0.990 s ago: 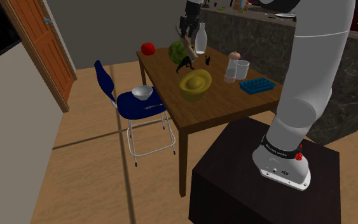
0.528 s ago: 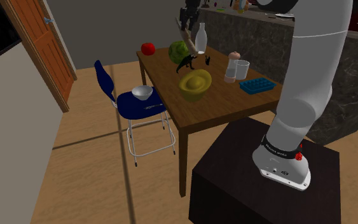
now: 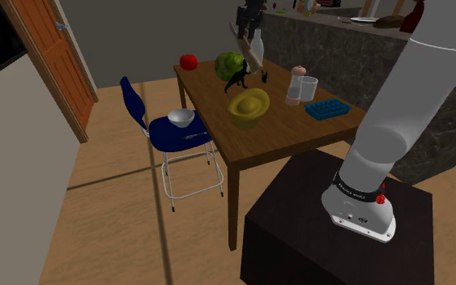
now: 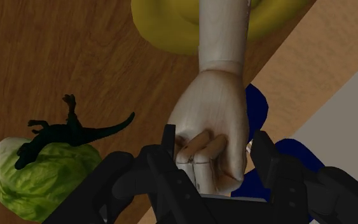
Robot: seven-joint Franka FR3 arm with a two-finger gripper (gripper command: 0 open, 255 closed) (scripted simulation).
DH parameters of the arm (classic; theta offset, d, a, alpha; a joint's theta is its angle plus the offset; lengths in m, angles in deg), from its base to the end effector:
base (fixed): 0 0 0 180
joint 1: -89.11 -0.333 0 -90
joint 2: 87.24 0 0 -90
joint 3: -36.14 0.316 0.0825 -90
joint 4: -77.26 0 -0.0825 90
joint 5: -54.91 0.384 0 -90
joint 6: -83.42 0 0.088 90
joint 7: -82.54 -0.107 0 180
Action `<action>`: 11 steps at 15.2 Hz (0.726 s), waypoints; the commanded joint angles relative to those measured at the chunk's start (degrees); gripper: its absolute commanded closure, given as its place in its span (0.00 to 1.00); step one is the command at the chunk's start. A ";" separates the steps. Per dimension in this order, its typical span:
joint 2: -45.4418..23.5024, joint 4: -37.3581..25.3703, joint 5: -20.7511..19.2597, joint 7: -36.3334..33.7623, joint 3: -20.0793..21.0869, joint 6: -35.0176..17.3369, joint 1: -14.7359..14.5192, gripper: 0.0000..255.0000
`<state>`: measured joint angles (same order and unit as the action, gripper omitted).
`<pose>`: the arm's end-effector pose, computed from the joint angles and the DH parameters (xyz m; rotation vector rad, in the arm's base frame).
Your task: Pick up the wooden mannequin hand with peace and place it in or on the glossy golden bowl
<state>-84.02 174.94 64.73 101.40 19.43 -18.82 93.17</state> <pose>0.5238 -0.1876 0.6116 -2.9974 0.0888 -0.2831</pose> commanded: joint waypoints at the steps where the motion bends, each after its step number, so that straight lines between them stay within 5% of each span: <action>1: 5.11 5.18 -1.56 -1.51 0.80 -0.57 -0.52 1.00; 8: 20.87 18.73 -4.94 -7.16 4.86 0.55 -0.82 1.00; 11: 21.26 21.40 -4.95 -6.88 4.88 -1.70 -0.69 1.00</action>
<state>-63.10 195.35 59.83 94.56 24.24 -19.84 92.45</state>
